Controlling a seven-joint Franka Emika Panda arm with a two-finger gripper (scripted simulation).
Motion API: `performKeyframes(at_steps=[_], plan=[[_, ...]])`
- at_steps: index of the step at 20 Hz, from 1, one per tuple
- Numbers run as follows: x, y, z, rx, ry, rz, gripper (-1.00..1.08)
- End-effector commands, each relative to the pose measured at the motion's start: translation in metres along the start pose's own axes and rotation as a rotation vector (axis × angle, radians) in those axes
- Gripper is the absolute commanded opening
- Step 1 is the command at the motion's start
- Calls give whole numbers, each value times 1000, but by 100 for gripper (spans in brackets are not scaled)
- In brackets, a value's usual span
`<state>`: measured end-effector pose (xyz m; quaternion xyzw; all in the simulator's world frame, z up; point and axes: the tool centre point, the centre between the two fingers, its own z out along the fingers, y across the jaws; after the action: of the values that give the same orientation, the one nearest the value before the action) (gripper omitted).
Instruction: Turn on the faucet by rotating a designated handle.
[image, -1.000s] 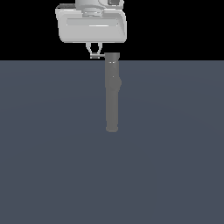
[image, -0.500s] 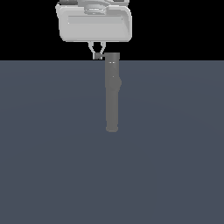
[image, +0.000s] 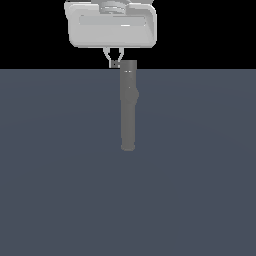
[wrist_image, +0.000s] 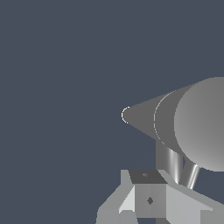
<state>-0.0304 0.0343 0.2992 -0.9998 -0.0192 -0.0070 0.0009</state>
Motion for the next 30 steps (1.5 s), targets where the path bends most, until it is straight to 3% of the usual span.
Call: performKeyframes(at_steps=[1, 6, 7, 8, 18, 19, 20, 30], plan=[[-9, 19, -1, -1, -8, 14, -100], [-21, 44, -2, -2, -14, 16, -100], [-21, 44, -2, -2, -14, 16, -100], [-13, 19, 0, 1, -5, -22, -100], [2, 82, -1, -2, -13, 13, -100], [2, 82, -1, -2, -13, 13, -100], [-7, 47, 0, 9, -33, -34, -100], [24, 75, 0, 3, -23, -7, -100]])
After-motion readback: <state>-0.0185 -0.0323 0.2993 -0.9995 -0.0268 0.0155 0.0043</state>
